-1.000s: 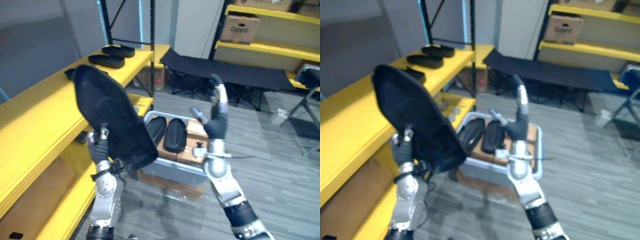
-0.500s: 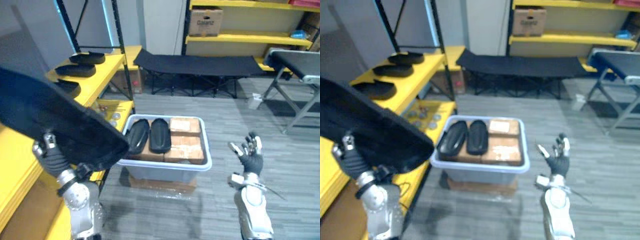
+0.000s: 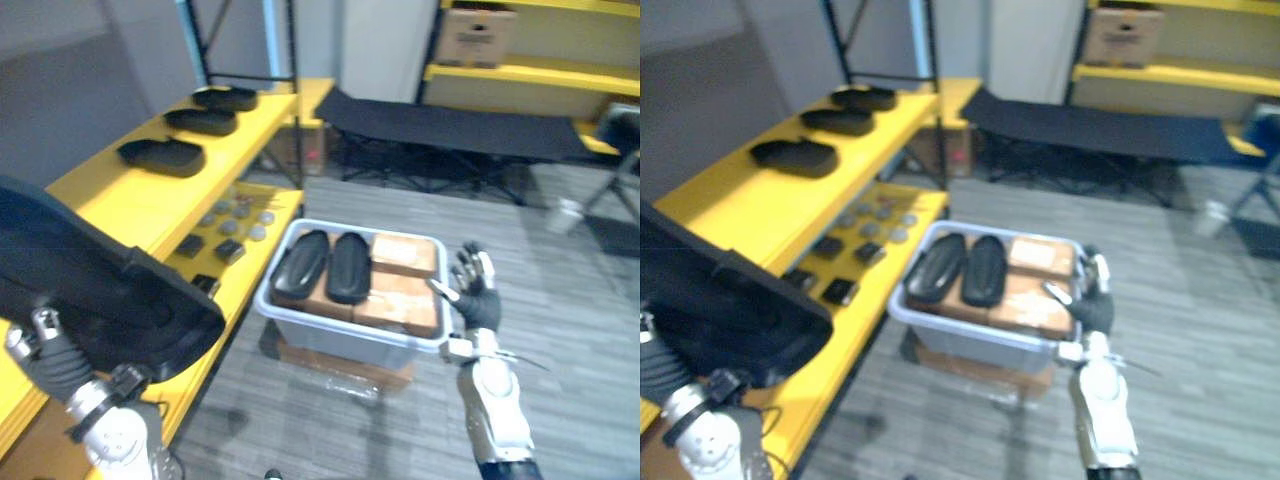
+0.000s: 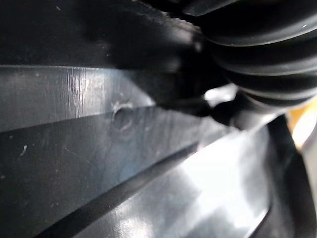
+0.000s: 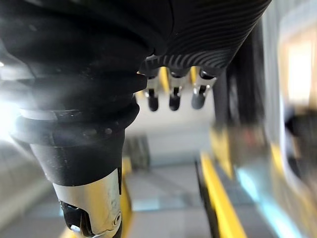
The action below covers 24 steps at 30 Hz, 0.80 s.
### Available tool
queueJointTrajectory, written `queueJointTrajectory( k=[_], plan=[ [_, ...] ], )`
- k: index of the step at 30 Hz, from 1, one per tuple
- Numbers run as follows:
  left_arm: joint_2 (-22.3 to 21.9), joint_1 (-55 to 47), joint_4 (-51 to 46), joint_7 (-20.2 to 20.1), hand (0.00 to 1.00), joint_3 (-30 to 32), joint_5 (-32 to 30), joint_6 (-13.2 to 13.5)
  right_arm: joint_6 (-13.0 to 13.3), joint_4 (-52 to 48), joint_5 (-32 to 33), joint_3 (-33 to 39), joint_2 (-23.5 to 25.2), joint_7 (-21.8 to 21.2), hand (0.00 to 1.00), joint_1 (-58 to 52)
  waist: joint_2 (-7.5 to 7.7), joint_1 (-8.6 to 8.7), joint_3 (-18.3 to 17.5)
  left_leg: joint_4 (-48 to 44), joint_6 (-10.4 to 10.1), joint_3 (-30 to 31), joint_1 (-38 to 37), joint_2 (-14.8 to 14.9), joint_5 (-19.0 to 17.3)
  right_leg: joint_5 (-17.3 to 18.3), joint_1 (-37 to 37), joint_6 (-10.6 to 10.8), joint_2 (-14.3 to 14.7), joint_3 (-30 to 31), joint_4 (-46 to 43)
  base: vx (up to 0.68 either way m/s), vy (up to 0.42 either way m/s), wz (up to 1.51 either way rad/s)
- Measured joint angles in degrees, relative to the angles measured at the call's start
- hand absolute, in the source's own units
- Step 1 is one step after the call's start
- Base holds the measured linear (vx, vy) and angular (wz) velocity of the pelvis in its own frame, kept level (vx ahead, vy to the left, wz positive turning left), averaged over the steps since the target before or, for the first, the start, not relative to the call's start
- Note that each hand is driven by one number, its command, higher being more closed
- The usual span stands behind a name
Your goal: Walk over and take plastic housings, then place them on the shelf
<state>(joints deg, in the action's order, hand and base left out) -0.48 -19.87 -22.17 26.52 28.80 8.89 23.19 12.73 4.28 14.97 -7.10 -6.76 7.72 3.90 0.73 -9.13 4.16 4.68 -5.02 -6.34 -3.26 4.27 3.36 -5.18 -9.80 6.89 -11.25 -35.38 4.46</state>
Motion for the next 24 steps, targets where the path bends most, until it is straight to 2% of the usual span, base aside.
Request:
queueJointTrajectory(
  k=[1,2,3,6,10,13,15,17,19,20,21,24],
  plan=[
    [-0.41,-0.77,-0.58,-0.17,1.0,0.61,-0.07,0.33,0.0,0.81,-0.07,-1.16,0.2,0.17,0.0,0.84,0.08,-0.49,0.04,0.0,0.0,0.98,0.3,-0.13,0.0,0.0,-0.31,0.0,-0.01,-0.92,0.0,0.08,0.013,0.78],
    [-0.8,-2.4,-1.64,-0.46,1.0,1.69,-0.55,0.58,-0.04,2.21,-0.31,-3.55,0.79,1.09,0.0,2.58,0.08,-2.95,0.12,-0.01,0.01,2.71,0.81,-0.43,0.0,0.08,-0.92,0.07,-0.07,-2.57,-0.03,0.09,0.03,0.78],
    [-0.92,-3.94,-2.07,-0.62,1.0,2.53,-0.56,0.93,-0.12,3.81,-1.52,-5.52,1.7,1.36,0.0,4.3,0.18,-4.3,0.18,-0.02,0.02,4.45,1.26,-0.92,0.01,0.35,-1.54,0.42,-0.35,-4.02,-0.18,0.09,0.041,0.75],
    [-2.72,-6.04,-2.91,-2.85,1.0,3.83,-0.29,2.91,-0.83,6.3,-4.83,-8.71,3.69,3.83,0.0,6.79,0.48,-6.58,0.47,-0.04,0.42,7.66,1.33,-2.21,-0.25,1.63,-2.88,1.01,-1.79,-6.68,-2.67,0.08,0.057,0.69],
    [-2.79,-6.02,-4.36,-7.17,1.0,3.48,0.28,4.12,-2.55,6.29,-6.78,-8.27,2.94,6.62,0.0,5.96,1.08,-6.38,2.24,-3.47,1.55,10.84,1.83,-3.06,-2.3,3.06,-4.18,0.02,-3.78,-6.51,-7.62,0.06,0.075,0.5],
    [-2.32,-4.86,-4.72,-7.55,1.0,1.95,0.37,3.91,-2.63,6.22,-6.84,-5.16,1.84,6.93,0.0,5.07,2.5,-5.72,2.98,-5.21,1.83,11.87,3.44,-3.76,-2.87,3.24,-3.82,-0.28,-4.24,-5.11,-7.99,0.03,0.022,0.17],
    [-2.34,-4.75,-4.72,-7.28,1.0,1.48,0.4,2.9,-2.57,6.11,-6.81,-3.26,0.82,5.37,0.0,4.95,2.78,-5.66,3.16,-6.04,1.83,11.29,4.23,-3.79,-3.29,3.35,-3.1,-0.43,-4.28,-3.46,-8.0,0.01,0.015,-0.15],
    [-2.53,-4.9,-4.62,-6.9,1.0,0.24,2.62,1.62,-2.54,5.21,-6.89,-1.5,-0.71,2.97,0.0,4.23,2.12,-5.15,3.69,-11.38,1.84,10.84,5.94,-3.98,-5.95,3.62,-3.8,-0.74,-4.07,-3.64,-8.02,0.0,0.016,-0.07],
    [-3.18,-4.94,-4.59,-7.02,1.0,-0.83,3.92,1.29,-2.53,4.05,-7.34,-0.49,-1.28,2.23,0.0,2.83,1.72,-4.77,4.05,-14.01,2.08,10.67,6.62,-4.19,-6.84,4.11,-5.24,-0.48,-3.98,-4.15,-8.0,-0.02,-0.002,0.26],
    [-3.75,-4.83,-4.51,-7.05,1.0,-1.24,4.82,1.02,-2.52,2.72,-7.36,0.21,-1.37,2.14,0.0,1.37,1.77,-3.86,4.29,-15.19,2.32,10.41,7.4,-4.58,-7.0,5.0,-6.55,-0.36,-3.99,-5.49,-8.02,-0.04,-0.017,0.72],
    [-4.45,-4.87,-4.45,-7.07,1.0,-1.42,5.74,0.61,-2.46,2.19,-7.44,0.75,-1.36,2.14,0.0,0.23,1.97,-3.65,4.52,-15.24,2.5,10.27,7.42,-4.89,-7.12,6.34,-7.6,-0.58,-4.05,-6.22,-8.07,-0.05,-0.019,0.71],
    [-5.77,-6.12,-2.88,-6.93,1.0,-1.4,8.5,0.35,-2.46,2.15,-9.97,0.52,-1.19,1.87,0.0,-0.87,1.92,-4.15,5.24,-15.14,2.66,9.51,7.47,-4.99,-8.05,9.56,-8.35,-0.38,-4.81,-6.99,-9.94,-0.05,-0.008,0.35]
  ],
)
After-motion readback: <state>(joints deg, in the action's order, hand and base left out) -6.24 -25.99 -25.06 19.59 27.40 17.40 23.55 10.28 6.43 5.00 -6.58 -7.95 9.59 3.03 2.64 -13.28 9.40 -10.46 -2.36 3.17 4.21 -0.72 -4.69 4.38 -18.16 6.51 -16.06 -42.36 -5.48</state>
